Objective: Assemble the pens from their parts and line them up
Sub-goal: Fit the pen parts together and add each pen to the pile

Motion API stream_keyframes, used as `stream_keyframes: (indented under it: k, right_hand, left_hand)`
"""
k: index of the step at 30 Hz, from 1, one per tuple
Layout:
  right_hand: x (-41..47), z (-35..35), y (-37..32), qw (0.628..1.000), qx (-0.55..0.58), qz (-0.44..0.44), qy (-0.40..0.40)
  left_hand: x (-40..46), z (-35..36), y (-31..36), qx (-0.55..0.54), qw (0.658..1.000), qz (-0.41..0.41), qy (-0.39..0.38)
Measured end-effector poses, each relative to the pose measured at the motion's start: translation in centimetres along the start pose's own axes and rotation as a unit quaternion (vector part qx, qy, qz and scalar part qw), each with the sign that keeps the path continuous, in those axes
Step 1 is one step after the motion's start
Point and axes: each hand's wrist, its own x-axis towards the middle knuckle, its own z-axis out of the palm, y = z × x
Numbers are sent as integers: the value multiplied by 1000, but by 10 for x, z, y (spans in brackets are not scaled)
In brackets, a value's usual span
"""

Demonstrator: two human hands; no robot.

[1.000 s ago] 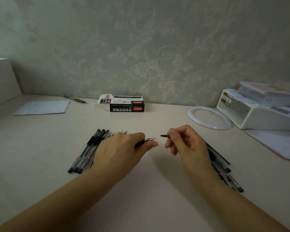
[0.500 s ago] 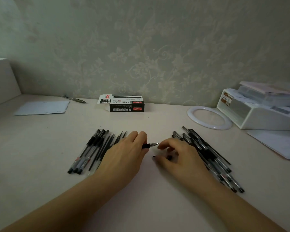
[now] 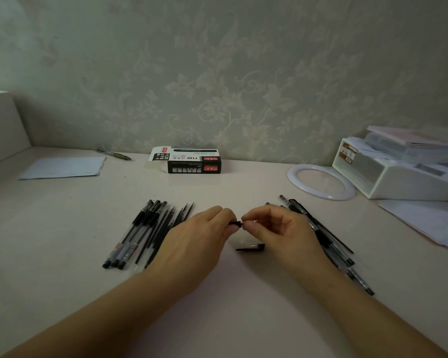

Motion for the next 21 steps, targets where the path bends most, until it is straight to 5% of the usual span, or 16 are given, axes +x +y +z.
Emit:
stream_keyframes:
  k: [21]
  right_hand:
    - [0,-1,-1,999,2,32,8]
  left_hand:
    - [-2,1,0,-4,1000,4,6]
